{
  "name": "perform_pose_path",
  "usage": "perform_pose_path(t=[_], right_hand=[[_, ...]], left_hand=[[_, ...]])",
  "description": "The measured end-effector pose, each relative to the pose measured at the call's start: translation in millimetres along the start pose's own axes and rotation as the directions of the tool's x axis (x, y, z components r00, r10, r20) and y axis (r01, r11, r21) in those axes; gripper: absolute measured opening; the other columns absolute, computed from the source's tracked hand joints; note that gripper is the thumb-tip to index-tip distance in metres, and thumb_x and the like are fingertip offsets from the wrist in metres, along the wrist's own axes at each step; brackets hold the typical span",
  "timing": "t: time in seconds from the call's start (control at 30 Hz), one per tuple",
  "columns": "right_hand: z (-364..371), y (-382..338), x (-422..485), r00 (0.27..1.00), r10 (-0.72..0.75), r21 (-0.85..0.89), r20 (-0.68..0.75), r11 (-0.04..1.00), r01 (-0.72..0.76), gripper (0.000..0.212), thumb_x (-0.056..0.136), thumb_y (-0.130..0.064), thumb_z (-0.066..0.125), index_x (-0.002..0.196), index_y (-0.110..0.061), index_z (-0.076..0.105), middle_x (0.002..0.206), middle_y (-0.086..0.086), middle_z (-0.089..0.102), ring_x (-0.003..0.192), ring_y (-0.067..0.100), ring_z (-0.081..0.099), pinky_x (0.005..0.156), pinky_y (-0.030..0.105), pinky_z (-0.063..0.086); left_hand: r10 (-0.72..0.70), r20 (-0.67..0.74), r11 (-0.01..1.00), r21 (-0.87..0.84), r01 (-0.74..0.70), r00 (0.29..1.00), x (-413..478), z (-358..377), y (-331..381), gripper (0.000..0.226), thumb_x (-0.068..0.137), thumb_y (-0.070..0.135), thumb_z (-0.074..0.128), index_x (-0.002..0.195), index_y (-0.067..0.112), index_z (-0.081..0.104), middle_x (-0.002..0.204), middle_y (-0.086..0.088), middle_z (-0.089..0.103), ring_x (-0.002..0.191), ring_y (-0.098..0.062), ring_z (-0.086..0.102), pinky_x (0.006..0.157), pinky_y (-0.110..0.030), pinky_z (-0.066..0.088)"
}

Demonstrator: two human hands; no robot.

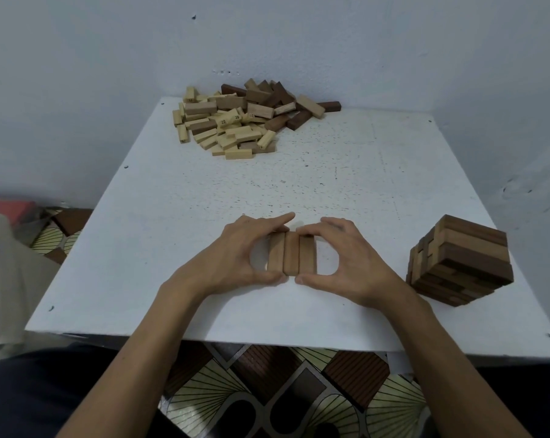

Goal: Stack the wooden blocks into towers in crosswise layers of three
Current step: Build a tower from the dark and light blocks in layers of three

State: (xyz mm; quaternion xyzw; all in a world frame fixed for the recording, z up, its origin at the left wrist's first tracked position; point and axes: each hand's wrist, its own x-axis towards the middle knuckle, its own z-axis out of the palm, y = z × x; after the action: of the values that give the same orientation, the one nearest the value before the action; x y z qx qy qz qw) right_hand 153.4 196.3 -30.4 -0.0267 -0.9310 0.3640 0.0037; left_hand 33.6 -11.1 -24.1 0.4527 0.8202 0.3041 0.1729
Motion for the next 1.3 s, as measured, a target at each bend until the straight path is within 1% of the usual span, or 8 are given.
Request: perform_pose_path(t=[0.07, 0.13, 0.37, 0.57, 0.67, 0.87, 1.13, 1.3], right_hand=[[0.0, -0.1, 0.4, 1.0, 0.028, 0.012, -0.01, 1.0, -0.028, 0.069, 0.071, -0.048, 0.081, 0.132, -0.046, 0.047, 0.138, -0.021, 0.04, 0.141, -0.001, 0.02, 0.11, 0.036, 0.037], [-0.4, -0.5, 0.9, 0.999, 0.043, 0.016, -0.013, 0.999, -0.043, 0.073, 0.07, -0.049, 0.082, 0.134, -0.046, 0.045, 0.139, -0.015, 0.039, 0.138, -0.001, 0.024, 0.111, 0.035, 0.037], [1.1, -3.7, 1.5, 0.999, 0.052, 0.017, -0.012, 0.999, -0.051, 0.082, 0.069, -0.049, 0.083, 0.138, -0.045, 0.04, 0.14, -0.017, 0.042, 0.131, -0.006, 0.03, 0.111, 0.033, 0.037], [-6.8, -15.5, -7.6, 1.0, 0.01, -0.002, -0.026, 1.0, -0.01, 0.087, 0.072, -0.043, 0.083, 0.145, -0.043, 0.034, 0.127, -0.043, 0.036, 0.135, -0.006, 0.025, 0.108, 0.026, 0.031], [-16.0, -25.9, -13.6, 0.999, -0.006, -0.02, -0.043, 1.0, 0.005, 0.089, 0.074, -0.042, 0.082, 0.147, -0.042, 0.031, 0.132, -0.035, 0.043, 0.134, -0.006, 0.026, 0.104, 0.022, 0.028], [-44.6, -46.8, -29.3, 0.999, -0.014, -0.079, -0.05, 0.997, 0.01, 0.097, 0.073, -0.052, 0.079, 0.15, -0.047, 0.021, 0.143, -0.019, 0.043, 0.132, -0.007, 0.027, 0.093, 0.005, 0.026], [-102.8, -58.4, -70.7, 0.987, -0.023, -0.172, -0.156, 0.985, -0.005, 0.103, 0.07, -0.058, 0.076, 0.152, -0.047, 0.015, 0.141, -0.021, 0.046, 0.135, -0.001, 0.03, 0.101, 0.022, 0.027], [-136.5, -35.3, -100.3, 0.979, 0.026, -0.181, -0.204, 0.981, -0.064, 0.103, 0.071, -0.054, 0.078, 0.154, -0.04, 0.019, 0.133, -0.027, 0.049, 0.128, -0.003, 0.032, 0.093, 0.003, 0.026]], left_hand=[[-0.003, 0.003, 1.0, 0.004, 0.003, 1.0, 0.6, 0.1, -0.5, 0.093, 0.073, 0.048, 0.08, 0.151, 0.045, 0.028, 0.137, 0.026, 0.049, 0.121, -0.002, 0.041, 0.107, -0.031, 0.033], [-0.008, 0.001, 1.0, 0.003, 0.008, 1.0, 1.1, 0.3, -1.2, 0.096, 0.075, 0.043, 0.083, 0.152, 0.043, 0.026, 0.138, 0.026, 0.049, 0.122, -0.001, 0.041, 0.107, -0.031, 0.032], [-0.023, -0.03, 1.0, 0.002, 0.023, 0.999, 0.4, 2.4, -0.5, 0.109, 0.071, 0.048, 0.083, 0.155, 0.04, 0.014, 0.132, 0.026, 0.051, 0.12, 0.0, 0.037, 0.112, -0.032, 0.024], [-0.001, -0.041, 0.999, -0.033, 0.0, 0.999, -5.0, -1.5, 8.0, 0.112, 0.067, 0.067, 0.066, 0.157, 0.04, 0.004, 0.134, 0.025, 0.05, 0.123, -0.002, 0.039, 0.109, -0.028, 0.026], [0.031, -0.058, 0.999, -0.015, -0.032, 0.998, -8.9, -10.1, 16.7, 0.114, 0.071, 0.06, 0.074, 0.157, 0.038, 0.002, 0.137, 0.021, 0.052, 0.127, -0.004, 0.044, 0.11, -0.028, 0.029], [0.065, -0.054, 0.998, 0.006, -0.065, 0.996, -14.7, -31.2, 47.8, 0.116, 0.073, 0.045, 0.081, 0.156, 0.039, 0.0, 0.139, 0.023, 0.052, 0.13, 0.001, 0.042, 0.1, 0.002, 0.02], [0.21, -0.053, 0.978, -0.005, -0.21, 0.976, 8.0, -39.3, 113.4, 0.115, 0.07, 0.054, 0.076, 0.157, 0.037, 0.002, 0.136, 0.022, 0.055, 0.13, 0.003, 0.043, 0.104, -0.006, 0.025], [0.281, -0.004, 0.959, -0.024, -0.281, 0.96, 45.8, -14.4, 144.5, 0.114, 0.075, 0.044, 0.08, 0.158, 0.034, 0.002, 0.136, 0.019, 0.055, 0.129, 0.001, 0.044, 0.102, -0.002, 0.022]])
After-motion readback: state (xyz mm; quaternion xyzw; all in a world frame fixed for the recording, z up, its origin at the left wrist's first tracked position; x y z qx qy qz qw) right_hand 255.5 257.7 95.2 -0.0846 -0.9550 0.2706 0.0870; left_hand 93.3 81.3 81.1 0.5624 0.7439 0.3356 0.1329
